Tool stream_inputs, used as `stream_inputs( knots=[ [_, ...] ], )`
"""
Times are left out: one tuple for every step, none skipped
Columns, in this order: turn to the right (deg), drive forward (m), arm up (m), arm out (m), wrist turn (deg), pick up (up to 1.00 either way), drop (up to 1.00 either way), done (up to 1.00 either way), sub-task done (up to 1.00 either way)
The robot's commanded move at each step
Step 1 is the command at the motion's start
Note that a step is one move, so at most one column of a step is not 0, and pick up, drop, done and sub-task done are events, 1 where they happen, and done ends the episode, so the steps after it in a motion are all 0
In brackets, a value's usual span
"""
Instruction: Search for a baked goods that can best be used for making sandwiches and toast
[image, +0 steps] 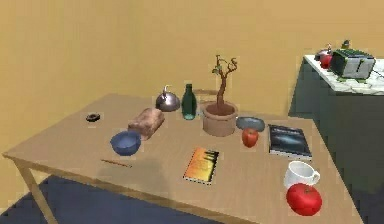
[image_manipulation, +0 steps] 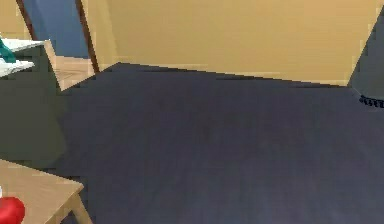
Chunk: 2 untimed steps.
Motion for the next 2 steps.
stream_inputs(
  knots=[
    [-12.0, 0.0, 0.0, 0.0, 0.0, 0.0, 0.0, 0.0, 0.0],
    [0.0, 0.0, 0.0, 0.0, 0.0, 0.0, 0.0, 1.0, 0.0]
  ],
)
